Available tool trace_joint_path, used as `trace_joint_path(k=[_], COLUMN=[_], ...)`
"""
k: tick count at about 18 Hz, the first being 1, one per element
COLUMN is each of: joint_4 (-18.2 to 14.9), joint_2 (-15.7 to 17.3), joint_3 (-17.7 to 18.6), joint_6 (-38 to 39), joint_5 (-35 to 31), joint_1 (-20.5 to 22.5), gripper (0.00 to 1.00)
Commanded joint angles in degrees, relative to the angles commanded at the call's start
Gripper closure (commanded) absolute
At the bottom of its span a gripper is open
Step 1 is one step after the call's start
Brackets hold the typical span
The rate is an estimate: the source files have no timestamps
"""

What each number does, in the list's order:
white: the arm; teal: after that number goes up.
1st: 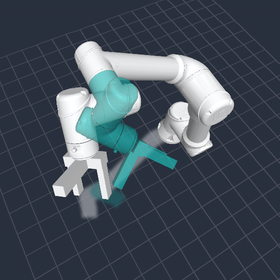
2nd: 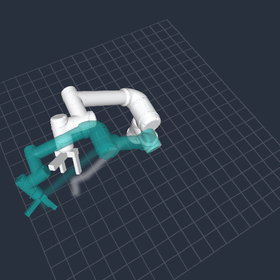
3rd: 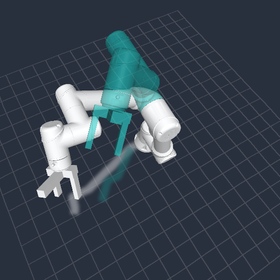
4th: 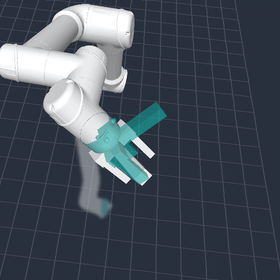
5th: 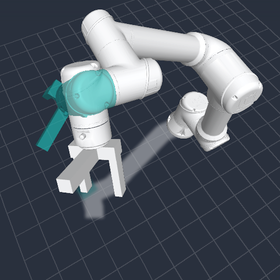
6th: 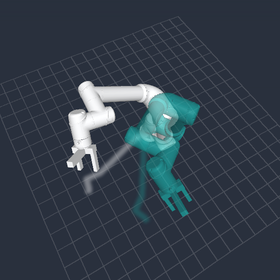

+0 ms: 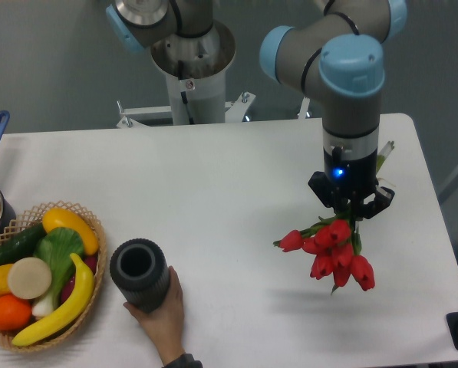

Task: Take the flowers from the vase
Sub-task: 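Carry the held tulips away from the vase over the open table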

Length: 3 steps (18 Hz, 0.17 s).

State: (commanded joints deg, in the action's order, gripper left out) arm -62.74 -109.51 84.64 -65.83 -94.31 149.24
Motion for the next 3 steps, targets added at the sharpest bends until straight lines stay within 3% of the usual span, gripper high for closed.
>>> trace_joint_path(k=[3], joint_4=[-1.95], joint_2=[-1.13], joint_3=[2.11], joint_6=[-1.49], joint_5=[-0.09], joint_1=[-0.53], gripper=[0.77])
